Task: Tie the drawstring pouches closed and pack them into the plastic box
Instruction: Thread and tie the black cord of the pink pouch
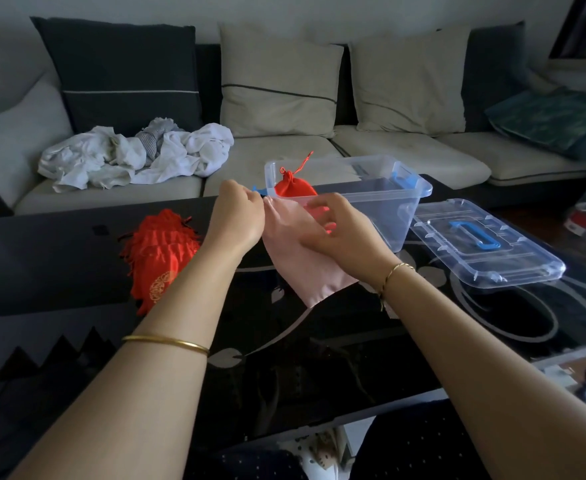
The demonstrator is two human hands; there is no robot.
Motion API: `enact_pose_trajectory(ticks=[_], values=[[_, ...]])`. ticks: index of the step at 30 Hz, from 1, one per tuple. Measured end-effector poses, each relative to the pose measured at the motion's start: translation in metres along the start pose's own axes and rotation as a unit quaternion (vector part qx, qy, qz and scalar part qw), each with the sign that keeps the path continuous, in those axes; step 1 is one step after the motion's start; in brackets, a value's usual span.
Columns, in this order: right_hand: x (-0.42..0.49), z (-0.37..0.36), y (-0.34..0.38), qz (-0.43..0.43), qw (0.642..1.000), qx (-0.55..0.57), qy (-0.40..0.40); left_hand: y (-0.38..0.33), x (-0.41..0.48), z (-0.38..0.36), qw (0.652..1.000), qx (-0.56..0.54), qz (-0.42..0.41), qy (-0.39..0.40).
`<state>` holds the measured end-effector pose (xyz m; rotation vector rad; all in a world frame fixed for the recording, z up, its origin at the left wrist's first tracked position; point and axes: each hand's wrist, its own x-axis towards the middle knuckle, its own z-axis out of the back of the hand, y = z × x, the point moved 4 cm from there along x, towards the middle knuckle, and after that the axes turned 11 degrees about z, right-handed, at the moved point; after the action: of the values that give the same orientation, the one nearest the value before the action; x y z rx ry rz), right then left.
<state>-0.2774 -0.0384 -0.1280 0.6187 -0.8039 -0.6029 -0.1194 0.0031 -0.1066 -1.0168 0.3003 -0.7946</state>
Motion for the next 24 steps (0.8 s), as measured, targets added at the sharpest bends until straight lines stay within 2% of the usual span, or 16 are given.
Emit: enact_pose_trajectory(ticks=[3, 7, 10, 13, 16, 19, 21, 22, 24], values=[[0.004, 0.003, 0.011, 0.023, 1.0, -0.007, -0.012, -0.005, 0.001, 0.003, 0.999, -0.037, -0.009, 0.0], [0.031, 0.023, 0.013, 0.014, 0.996, -0.001, -0.086, -0.028, 0.016, 0.006, 0.996, -0.09, -0.022, -0.001], [0.072, 0.047, 0.004, -0.017, 0.989, 0.001, -0.144, -0.054, 0.038, 0.004, 0.996, -0.068, -0.052, 0.002], [0.119, 0.058, -0.012, -0.049, 0.986, -0.029, -0.155, -0.071, 0.056, -0.004, 0.996, -0.017, -0.085, 0.014], [0.16, 0.041, -0.034, -0.1, 0.988, -0.044, -0.107, -0.074, 0.08, -0.023, 0.99, 0.075, -0.116, 0.04], [0.174, 0.014, -0.051, -0.163, 0.978, -0.131, 0.027, -0.058, 0.099, -0.047, 0.969, 0.193, -0.124, 0.087], [0.177, 0.004, -0.059, -0.167, 0.959, -0.203, 0.103, -0.047, 0.11, -0.059, 0.949, 0.27, -0.127, 0.103], [0.178, 0.002, -0.064, -0.171, 0.952, -0.222, 0.123, -0.043, 0.113, -0.062, 0.94, 0.299, -0.127, 0.108], [0.181, 0.003, -0.068, -0.153, 0.95, -0.252, 0.104, -0.039, 0.116, -0.066, 0.926, 0.337, -0.118, 0.121]])
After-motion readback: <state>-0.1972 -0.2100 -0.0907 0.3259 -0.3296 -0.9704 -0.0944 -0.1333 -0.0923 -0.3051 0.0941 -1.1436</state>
